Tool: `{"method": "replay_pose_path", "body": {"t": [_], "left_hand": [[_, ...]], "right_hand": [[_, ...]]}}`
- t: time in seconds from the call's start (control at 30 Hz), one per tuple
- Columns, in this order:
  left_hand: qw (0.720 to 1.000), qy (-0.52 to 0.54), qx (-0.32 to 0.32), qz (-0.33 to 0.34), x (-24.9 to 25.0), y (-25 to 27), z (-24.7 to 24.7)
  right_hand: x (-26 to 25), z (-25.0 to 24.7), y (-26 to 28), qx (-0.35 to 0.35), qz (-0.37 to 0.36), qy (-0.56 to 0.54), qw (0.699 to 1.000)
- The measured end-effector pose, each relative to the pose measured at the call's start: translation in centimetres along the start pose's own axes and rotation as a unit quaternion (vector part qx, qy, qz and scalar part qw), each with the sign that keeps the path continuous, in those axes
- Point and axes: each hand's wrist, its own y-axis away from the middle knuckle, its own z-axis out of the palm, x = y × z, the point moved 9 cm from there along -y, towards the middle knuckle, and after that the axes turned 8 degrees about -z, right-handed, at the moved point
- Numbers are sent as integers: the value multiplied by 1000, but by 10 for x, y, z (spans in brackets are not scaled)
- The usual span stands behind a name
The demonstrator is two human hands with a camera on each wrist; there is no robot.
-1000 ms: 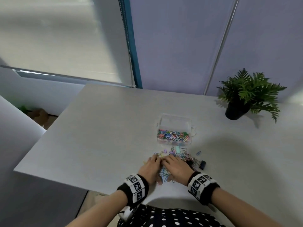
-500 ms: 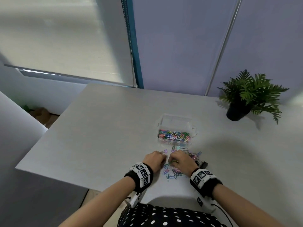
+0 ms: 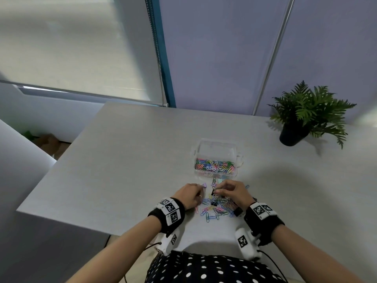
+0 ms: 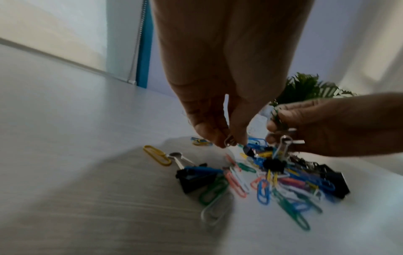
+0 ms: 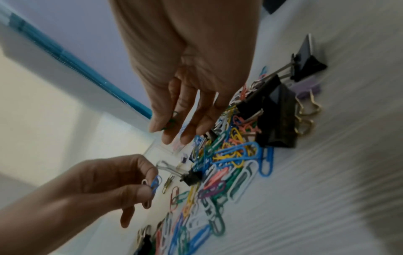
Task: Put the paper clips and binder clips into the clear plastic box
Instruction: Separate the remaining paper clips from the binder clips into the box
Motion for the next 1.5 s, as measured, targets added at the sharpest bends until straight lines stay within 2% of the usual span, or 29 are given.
{"method": "replay_pose_path", "body": {"t": [0.17, 0.37, 0.5, 0.6, 0.7, 0.8, 0.87, 0.93, 1.0, 1.07, 1.2, 1.3, 1.37, 1.47, 1.5], "left_hand": [[993, 110, 35, -37, -9, -4, -25], [973, 209, 78, -55, -3, -31, -66], [974, 179, 103, -90, 1, -64, -88], [985, 125, 74, -98, 4, -79, -80], [986, 127, 56, -91, 5, -82, -71], [989, 129, 40, -64, 8, -78, -67], [990, 126, 39, -46, 8, -72, -68], [990, 133, 46, -31, 7, -62, -73], [990, 130, 58, -16, 6, -48, -78], [990, 130, 57, 3, 4, -32, -77], [988, 150, 0, 27, 0, -4, -48], [993, 103, -41, 49, 8, 10, -22], [997, 40, -50, 52, 20, 17, -4], [998, -20, -56, 1, 25, 22, 26], [998, -34, -50, -4, 26, 22, 33]], "right_hand": [[6, -9, 3, 11, 26, -43, 999], [3, -9, 3, -11, 13, 26, 1000], [-10, -15, -3, 22, 3, 23, 999], [-28, -27, -16, 50, -27, 47, 997], [-44, -38, -34, 81, -44, 75, 993], [-50, -44, -55, 116, -27, 79, 990], [-50, -40, -67, 116, -10, 88, 989], [-53, -31, -75, 74, -2, 165, 984], [-56, -21, -75, 14, -17, 284, 959], [-62, -14, -66, -23, -57, 342, 938], [-61, 4, -30, -110, -146, 400, 898], [-36, 23, 5, -211, -142, 476, 842], [-22, 31, 25, -229, -147, 547, 791], [3, 41, 45, -225, -142, 603, 752], [7, 42, 48, -215, -143, 612, 748]]}}
